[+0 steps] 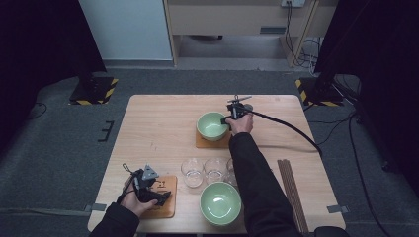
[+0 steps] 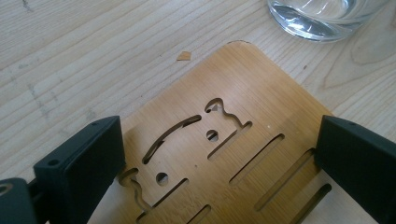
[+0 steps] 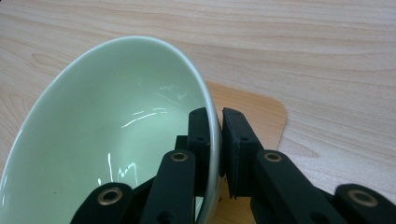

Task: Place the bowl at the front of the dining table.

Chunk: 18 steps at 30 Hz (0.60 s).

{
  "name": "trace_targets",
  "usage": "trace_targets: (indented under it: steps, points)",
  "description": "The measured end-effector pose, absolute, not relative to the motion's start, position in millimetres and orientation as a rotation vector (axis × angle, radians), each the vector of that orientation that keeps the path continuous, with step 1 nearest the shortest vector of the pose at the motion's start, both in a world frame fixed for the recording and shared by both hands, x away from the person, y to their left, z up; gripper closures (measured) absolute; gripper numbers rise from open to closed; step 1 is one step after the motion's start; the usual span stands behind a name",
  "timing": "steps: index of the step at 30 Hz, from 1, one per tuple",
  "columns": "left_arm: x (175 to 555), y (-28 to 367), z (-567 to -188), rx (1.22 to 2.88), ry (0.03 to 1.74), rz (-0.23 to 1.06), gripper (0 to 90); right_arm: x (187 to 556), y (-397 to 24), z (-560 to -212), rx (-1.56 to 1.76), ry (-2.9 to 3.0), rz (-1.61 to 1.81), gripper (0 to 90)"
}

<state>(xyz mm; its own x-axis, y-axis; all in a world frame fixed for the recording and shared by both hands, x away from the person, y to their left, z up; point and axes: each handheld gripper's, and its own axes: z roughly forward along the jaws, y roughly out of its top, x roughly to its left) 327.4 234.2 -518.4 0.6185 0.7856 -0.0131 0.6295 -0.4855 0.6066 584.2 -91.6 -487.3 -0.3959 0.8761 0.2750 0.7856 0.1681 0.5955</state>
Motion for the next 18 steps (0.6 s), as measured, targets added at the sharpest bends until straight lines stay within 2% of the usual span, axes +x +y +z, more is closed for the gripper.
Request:
trace_targets:
  steps: [18]
  points:
    - [327.2, 234.1, -518.6, 2.266, 1.11, 0.358, 1.0, 584.6, -92.5, -489.7, 1.628, 2.306, 1.017, 82.7]
